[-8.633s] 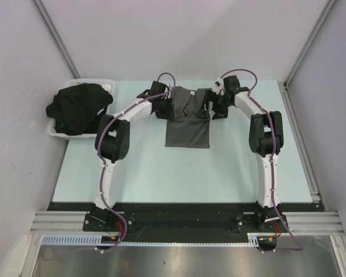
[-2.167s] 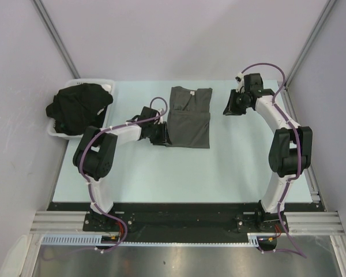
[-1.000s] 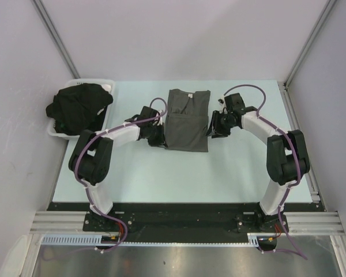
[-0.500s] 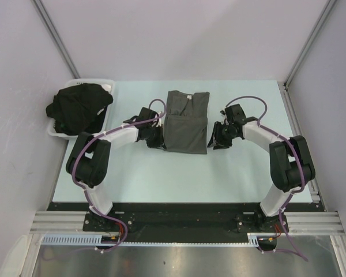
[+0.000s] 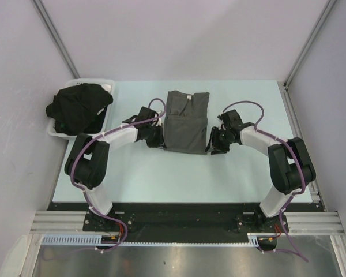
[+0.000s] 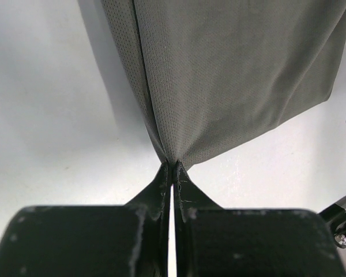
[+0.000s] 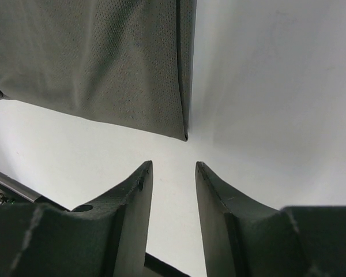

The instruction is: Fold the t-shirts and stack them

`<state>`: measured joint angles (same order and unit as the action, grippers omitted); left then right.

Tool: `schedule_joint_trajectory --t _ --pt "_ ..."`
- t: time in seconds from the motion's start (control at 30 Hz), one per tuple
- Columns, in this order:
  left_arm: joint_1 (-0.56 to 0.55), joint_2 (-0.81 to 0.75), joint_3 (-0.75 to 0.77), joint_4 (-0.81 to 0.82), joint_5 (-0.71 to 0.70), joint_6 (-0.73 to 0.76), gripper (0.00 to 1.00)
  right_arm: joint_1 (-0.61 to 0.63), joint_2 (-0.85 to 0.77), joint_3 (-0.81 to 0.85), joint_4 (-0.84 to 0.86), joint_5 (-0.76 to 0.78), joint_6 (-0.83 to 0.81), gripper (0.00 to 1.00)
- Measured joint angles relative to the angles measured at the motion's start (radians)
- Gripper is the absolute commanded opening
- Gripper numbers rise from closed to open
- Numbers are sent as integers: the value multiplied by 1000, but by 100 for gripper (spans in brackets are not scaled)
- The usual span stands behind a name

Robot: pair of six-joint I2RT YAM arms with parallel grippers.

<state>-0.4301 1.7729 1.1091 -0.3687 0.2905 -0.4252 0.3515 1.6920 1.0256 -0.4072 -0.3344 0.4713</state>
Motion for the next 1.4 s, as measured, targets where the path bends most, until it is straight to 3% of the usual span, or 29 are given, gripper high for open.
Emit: schedule_joint_trajectory --t 1.2,1.27,1.4 --pt "-19 -17 0 -32 0 0 0 39 37 -78 169 37 30 38" --pt "-19 -19 0 -35 0 0 0 40 40 -78 180 37 31 37" --pt "-19 -22 0 -38 0 0 0 40 51 -77 203 31 33 24"
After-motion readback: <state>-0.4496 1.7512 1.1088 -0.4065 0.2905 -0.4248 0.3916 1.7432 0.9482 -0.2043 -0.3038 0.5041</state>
